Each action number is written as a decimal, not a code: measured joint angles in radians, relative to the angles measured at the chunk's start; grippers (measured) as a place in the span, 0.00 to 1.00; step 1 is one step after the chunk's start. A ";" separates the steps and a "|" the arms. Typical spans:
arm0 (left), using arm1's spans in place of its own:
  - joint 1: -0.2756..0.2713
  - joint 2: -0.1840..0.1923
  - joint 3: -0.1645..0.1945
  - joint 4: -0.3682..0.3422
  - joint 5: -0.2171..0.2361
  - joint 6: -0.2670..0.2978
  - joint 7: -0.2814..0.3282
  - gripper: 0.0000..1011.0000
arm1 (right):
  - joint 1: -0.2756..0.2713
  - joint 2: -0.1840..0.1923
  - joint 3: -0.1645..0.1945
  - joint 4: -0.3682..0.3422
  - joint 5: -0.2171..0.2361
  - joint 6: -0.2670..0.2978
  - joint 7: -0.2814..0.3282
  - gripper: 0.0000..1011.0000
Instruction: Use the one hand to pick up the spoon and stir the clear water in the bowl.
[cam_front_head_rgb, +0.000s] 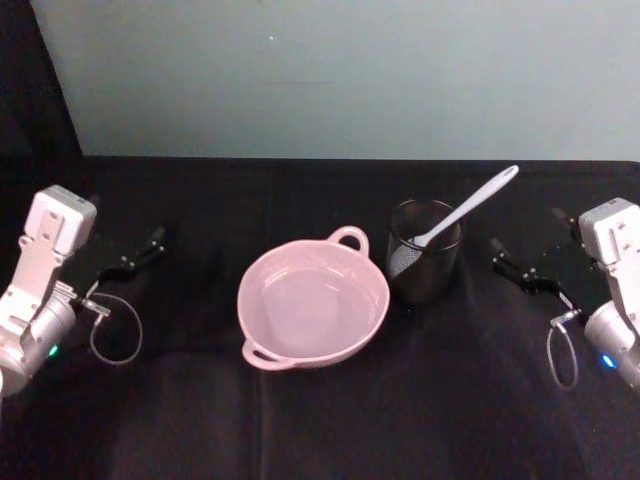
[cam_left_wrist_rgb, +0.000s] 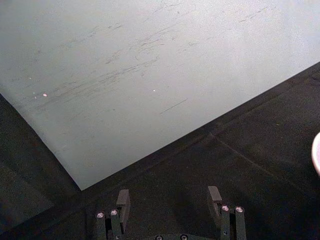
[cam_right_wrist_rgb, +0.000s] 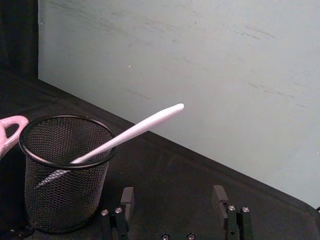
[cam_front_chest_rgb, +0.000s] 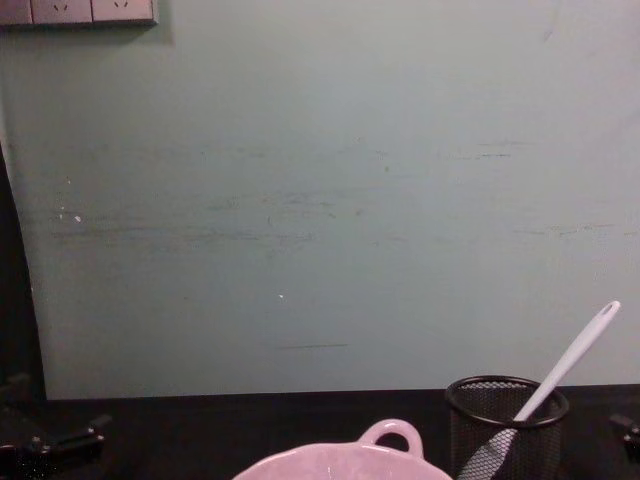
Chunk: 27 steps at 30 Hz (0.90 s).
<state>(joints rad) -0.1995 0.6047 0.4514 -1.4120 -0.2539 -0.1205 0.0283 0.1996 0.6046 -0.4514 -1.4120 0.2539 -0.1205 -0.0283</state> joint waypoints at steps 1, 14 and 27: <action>0.000 0.000 0.000 0.000 0.000 0.000 0.000 1.00 | 0.000 0.000 0.000 0.000 0.000 0.000 0.000 0.99; 0.000 0.000 0.000 0.000 0.000 0.000 0.000 1.00 | 0.000 0.000 0.000 0.000 0.000 0.000 0.000 0.99; 0.000 0.000 0.000 0.000 0.000 0.000 0.000 1.00 | 0.000 0.000 0.000 0.000 0.000 0.000 0.000 0.99</action>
<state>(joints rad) -0.1995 0.6047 0.4514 -1.4120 -0.2539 -0.1205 0.0283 0.1996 0.6046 -0.4514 -1.4120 0.2539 -0.1205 -0.0283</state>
